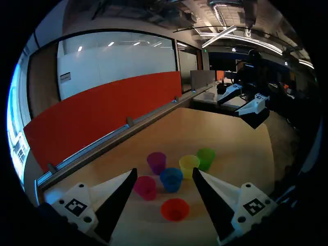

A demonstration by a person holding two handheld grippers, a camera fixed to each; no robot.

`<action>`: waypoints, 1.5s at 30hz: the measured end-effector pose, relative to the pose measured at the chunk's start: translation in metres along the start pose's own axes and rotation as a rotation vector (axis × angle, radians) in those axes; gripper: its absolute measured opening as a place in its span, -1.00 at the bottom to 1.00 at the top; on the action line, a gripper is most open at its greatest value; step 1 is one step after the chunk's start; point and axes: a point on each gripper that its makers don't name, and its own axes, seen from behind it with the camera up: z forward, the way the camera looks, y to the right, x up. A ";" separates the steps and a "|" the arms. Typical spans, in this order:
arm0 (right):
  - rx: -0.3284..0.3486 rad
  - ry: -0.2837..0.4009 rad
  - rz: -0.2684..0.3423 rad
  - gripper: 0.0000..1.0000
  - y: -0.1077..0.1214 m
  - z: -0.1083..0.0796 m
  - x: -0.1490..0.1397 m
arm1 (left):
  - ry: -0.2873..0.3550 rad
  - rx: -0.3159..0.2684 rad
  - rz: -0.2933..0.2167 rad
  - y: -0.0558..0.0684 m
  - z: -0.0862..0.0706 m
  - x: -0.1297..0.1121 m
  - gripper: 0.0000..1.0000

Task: Pour water

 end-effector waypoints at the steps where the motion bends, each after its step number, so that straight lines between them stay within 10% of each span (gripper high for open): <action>1: 0.000 -0.003 0.002 0.99 0.001 0.001 -0.002 | -0.007 -0.006 0.001 0.001 0.002 -0.002 1.00; 45: 0.021 -0.190 0.030 0.99 0.020 0.047 -0.112 | -0.199 -0.159 0.021 0.007 0.077 -0.082 1.00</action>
